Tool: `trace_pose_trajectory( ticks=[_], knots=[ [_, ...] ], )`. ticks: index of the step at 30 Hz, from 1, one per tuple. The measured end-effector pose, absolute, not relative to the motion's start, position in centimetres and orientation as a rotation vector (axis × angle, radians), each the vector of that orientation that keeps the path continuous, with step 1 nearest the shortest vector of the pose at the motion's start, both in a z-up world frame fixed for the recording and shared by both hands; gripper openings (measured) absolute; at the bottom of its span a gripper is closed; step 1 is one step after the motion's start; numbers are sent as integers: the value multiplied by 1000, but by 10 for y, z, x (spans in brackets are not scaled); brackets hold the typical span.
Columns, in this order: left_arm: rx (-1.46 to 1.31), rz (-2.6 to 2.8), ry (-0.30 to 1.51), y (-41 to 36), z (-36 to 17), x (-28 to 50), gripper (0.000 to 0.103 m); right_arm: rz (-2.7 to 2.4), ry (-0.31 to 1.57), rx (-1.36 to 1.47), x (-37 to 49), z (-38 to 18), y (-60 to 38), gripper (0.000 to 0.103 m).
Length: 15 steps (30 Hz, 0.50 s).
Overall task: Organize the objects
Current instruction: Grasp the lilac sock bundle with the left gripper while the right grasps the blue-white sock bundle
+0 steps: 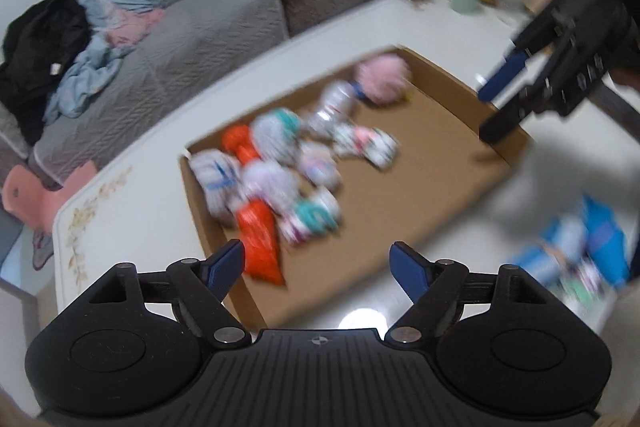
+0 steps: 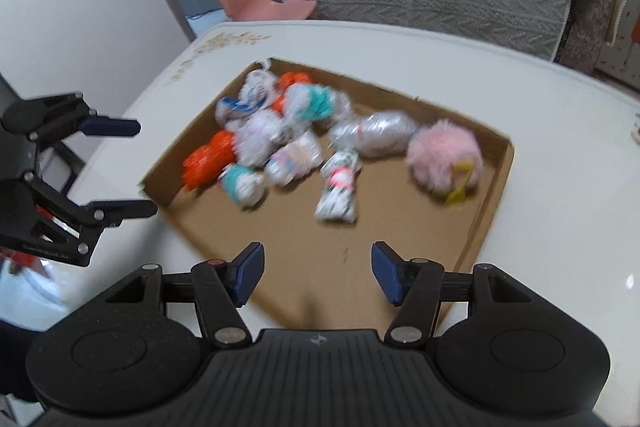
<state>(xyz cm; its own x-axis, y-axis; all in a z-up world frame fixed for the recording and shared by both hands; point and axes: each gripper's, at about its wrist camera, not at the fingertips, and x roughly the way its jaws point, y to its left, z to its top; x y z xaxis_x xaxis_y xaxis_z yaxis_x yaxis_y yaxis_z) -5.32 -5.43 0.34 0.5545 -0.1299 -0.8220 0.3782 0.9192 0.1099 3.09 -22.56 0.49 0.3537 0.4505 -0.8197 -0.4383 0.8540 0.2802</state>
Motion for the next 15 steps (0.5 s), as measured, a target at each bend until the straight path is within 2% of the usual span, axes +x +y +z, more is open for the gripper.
trace_pose_trajectory(
  ticks=[8,15],
  knots=[
    [322,-471,1013,-68,-8,-117,86,733,1132,-98,-35,-11,-213,57],
    [320,-480,1073,-81,-37,-122,87,760,1187,-167,-53,-32,-199,57]
  ],
)
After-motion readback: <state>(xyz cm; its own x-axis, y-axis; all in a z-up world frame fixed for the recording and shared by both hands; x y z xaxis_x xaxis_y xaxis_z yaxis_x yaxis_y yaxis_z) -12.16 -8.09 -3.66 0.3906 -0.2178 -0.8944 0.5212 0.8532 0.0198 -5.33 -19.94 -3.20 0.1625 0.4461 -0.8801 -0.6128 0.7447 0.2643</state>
